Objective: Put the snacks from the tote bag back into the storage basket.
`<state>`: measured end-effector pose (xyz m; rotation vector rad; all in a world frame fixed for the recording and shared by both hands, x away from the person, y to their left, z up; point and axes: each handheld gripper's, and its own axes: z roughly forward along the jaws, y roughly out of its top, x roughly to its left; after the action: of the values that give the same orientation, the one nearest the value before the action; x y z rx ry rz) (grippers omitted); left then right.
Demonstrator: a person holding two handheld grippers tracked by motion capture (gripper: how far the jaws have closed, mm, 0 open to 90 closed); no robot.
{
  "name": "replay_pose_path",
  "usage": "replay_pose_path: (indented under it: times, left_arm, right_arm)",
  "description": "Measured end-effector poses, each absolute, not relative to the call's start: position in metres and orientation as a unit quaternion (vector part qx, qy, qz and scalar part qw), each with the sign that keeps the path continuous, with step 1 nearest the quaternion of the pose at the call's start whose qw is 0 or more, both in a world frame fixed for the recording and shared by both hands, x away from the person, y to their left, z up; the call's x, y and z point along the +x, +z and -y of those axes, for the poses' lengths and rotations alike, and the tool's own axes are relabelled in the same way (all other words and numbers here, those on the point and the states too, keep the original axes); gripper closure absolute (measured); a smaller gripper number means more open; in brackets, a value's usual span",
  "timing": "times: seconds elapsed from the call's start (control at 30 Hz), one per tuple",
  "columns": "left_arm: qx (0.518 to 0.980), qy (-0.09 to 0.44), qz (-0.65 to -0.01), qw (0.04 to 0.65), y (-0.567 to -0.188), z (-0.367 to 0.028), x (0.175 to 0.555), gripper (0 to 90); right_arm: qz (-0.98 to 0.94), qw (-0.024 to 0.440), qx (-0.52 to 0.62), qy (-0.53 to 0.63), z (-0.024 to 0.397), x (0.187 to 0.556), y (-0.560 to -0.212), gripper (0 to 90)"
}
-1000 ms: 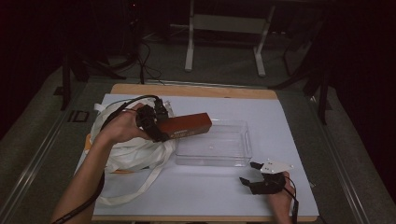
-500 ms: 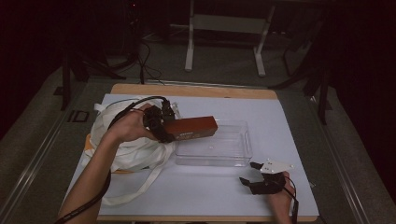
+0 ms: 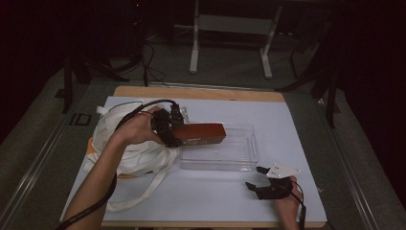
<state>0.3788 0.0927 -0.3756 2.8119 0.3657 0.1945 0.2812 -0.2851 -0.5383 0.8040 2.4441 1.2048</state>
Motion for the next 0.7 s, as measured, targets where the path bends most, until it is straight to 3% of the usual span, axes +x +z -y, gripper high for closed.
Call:
replay_pose_path:
  times: [0.7]
  left_arm:
    - [0.981,0.053,-0.106,0.152,-0.385,-0.078,0.38,43.8]
  right_arm:
    - [-0.851,0.15,0.279,0.419,0.285,0.281,-0.538,23.8]
